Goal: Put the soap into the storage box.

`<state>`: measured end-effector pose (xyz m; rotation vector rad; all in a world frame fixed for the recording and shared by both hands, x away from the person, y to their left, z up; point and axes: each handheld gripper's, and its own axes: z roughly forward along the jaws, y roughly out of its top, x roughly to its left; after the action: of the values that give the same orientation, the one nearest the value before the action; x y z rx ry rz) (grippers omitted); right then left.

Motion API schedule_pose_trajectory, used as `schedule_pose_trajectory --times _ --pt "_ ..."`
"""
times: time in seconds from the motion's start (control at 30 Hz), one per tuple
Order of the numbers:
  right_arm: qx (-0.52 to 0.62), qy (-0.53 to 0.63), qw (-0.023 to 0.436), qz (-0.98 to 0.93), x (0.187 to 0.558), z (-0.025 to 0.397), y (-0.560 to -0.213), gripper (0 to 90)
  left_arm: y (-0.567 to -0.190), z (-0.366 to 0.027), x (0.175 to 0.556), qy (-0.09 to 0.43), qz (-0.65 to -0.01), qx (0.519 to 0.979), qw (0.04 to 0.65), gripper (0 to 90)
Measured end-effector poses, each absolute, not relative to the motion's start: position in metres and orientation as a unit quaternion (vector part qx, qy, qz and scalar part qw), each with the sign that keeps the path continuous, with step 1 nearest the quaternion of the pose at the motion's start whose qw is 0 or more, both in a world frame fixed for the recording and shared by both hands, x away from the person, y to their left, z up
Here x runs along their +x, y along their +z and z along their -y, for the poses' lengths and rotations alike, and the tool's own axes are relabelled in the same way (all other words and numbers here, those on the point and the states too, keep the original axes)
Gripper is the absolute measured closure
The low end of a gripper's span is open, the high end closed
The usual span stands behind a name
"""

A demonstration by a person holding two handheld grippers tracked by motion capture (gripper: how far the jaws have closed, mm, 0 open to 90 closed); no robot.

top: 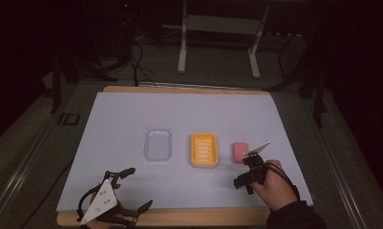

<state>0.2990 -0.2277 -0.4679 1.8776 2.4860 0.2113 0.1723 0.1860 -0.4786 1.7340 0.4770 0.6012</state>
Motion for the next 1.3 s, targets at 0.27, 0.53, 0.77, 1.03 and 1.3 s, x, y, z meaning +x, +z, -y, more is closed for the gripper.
schedule_pose_trajectory --times 0.27,0.53,0.77,1.03,1.3 --pt "0.641 0.033 -0.026 -0.767 0.308 0.228 -0.46 20.0 -0.479 -0.186 0.172 0.257 -0.205 0.742 0.584 0.4" --pt "0.667 0.019 -0.054 -0.743 0.322 0.227 -0.451 22.6 -0.479 -0.186 0.172 0.257 -0.206 0.742 0.584 0.4" --pt "0.679 0.015 -0.052 -0.732 0.342 0.226 -0.444 23.0 -0.479 -0.186 0.173 0.256 -0.207 0.743 0.582 0.4" --pt "0.687 0.024 -0.038 -0.725 0.365 0.223 -0.44 19.7 -0.479 -0.186 0.173 0.254 -0.207 0.744 0.583 0.4" --pt "0.688 0.023 -0.004 -0.725 0.387 0.22 -0.442 22.1 -0.48 -0.186 0.173 0.252 -0.206 0.745 0.583 0.4"
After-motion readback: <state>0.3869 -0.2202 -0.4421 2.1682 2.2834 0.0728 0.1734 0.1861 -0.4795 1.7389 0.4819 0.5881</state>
